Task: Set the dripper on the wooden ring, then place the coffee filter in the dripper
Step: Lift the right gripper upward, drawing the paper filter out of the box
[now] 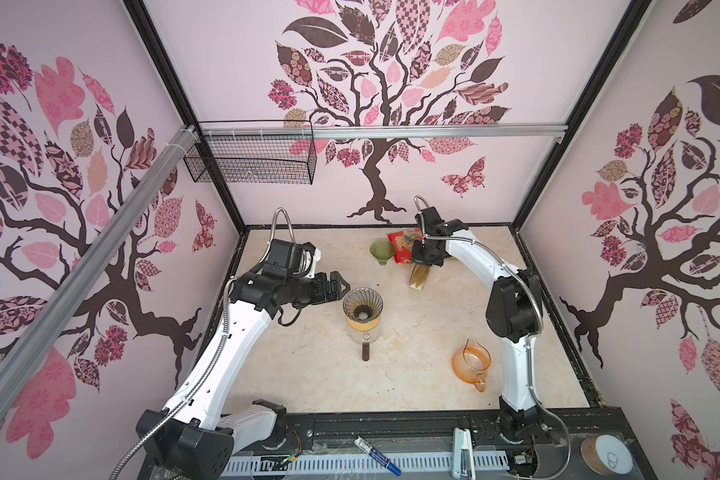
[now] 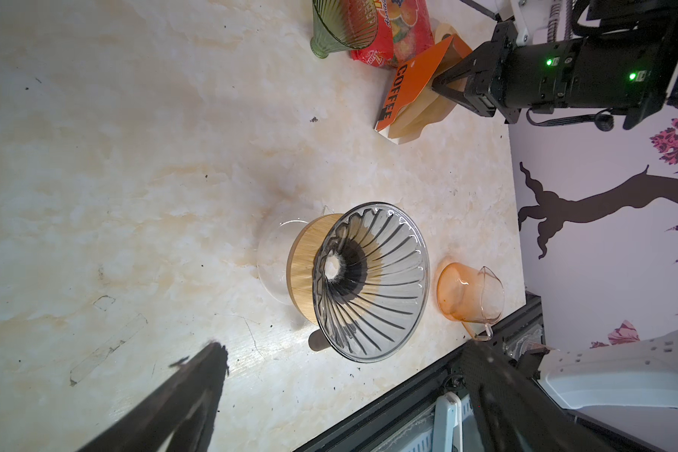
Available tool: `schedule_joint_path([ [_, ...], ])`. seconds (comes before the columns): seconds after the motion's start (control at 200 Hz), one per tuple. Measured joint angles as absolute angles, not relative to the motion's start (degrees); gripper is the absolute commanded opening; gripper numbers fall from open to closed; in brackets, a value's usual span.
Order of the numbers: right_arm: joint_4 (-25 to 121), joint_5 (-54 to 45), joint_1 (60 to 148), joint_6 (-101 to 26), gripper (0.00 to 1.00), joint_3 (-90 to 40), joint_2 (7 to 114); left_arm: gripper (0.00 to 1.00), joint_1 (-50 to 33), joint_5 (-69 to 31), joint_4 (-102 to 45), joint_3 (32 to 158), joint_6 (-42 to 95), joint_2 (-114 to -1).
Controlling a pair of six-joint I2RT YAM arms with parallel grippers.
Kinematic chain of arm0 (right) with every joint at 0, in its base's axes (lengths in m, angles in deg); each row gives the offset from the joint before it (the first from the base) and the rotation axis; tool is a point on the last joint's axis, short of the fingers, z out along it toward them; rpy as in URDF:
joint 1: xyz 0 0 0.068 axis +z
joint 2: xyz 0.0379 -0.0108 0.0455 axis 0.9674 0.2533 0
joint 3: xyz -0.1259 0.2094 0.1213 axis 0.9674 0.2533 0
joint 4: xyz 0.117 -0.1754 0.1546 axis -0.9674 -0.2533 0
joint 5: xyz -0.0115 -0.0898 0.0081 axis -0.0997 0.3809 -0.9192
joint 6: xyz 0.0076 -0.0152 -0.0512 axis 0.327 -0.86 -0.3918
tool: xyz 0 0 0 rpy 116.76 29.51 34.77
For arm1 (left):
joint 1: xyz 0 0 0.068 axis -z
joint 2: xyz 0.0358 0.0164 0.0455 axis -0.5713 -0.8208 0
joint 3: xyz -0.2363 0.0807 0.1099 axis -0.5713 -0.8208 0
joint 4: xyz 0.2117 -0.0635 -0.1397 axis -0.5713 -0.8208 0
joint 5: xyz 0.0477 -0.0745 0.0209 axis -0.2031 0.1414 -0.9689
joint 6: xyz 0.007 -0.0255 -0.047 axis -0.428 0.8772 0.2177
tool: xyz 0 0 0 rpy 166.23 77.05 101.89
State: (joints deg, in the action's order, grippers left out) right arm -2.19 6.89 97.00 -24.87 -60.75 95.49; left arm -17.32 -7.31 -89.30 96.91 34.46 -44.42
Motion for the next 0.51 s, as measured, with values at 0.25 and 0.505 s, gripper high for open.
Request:
schedule_joint_path([
  [0.25,-3.39,4.38,97.00,-25.52,0.00,-61.93,95.51,0.97,-17.45,-7.29,-89.30,96.80,34.53,-43.63],
  [0.505,-5.75,2.28,97.00,-26.55,0.00,-62.69,96.34,0.97,-17.56,-7.27,-89.30,96.52,34.68,-43.50],
])
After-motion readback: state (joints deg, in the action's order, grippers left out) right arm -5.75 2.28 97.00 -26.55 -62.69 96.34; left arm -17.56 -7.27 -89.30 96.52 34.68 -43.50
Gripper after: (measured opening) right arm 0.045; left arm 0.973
